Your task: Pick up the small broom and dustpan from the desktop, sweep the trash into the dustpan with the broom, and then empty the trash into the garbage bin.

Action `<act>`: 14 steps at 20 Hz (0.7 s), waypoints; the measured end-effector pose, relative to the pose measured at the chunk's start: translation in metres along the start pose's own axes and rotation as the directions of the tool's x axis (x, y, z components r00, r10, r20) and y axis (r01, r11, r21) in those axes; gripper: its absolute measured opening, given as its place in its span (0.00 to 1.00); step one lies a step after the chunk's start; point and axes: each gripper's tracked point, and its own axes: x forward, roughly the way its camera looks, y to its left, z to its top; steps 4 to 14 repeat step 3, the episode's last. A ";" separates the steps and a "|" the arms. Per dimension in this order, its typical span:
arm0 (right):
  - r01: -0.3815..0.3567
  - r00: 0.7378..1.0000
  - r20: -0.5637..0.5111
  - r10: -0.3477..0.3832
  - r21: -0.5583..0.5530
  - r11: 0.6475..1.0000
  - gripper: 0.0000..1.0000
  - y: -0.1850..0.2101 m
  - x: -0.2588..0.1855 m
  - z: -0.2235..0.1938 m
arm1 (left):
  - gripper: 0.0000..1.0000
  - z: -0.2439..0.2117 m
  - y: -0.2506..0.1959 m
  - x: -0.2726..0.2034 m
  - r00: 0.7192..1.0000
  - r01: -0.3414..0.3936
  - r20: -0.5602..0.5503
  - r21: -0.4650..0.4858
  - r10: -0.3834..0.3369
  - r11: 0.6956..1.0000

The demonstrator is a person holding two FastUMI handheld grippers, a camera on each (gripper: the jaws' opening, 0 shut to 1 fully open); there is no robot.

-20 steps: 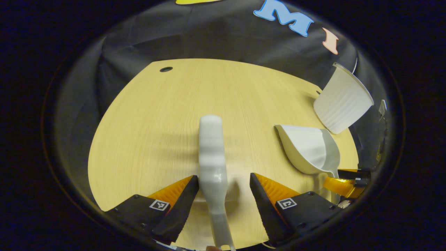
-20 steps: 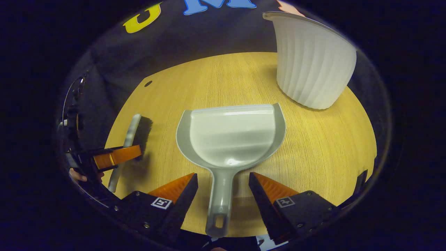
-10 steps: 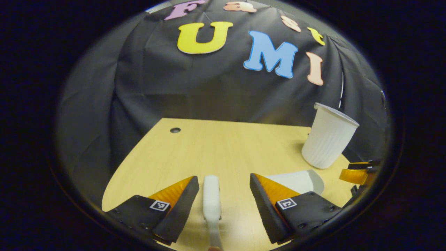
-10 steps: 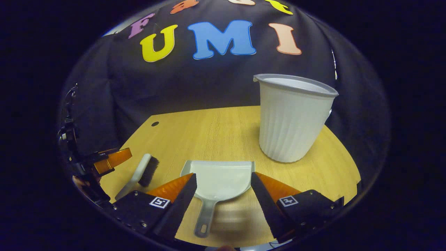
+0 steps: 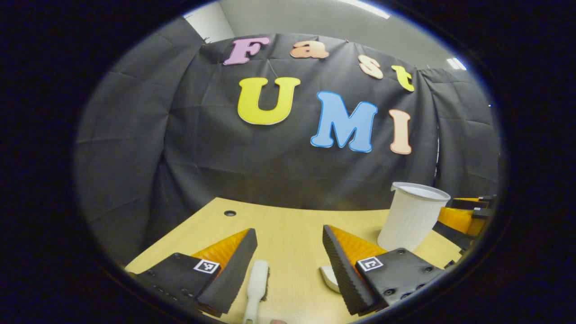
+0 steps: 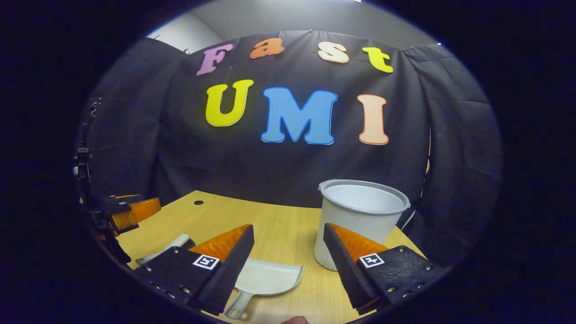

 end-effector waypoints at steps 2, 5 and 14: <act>0.005 1.000 0.030 -0.005 0.001 1.000 0.96 -0.004 -0.002 0.008 | 0.95 0.006 -0.004 -0.004 1.000 -0.003 0.011 -0.003 0.003 1.000; 0.016 0.999 0.046 -0.016 0.005 1.000 0.96 -0.007 -0.002 0.013 | 0.96 0.008 -0.004 -0.005 1.000 -0.001 0.011 0.000 0.001 1.000; 0.016 0.999 0.046 -0.016 0.005 1.000 0.96 -0.007 -0.002 0.013 | 0.96 0.008 -0.004 -0.005 1.000 -0.001 0.011 0.000 0.001 1.000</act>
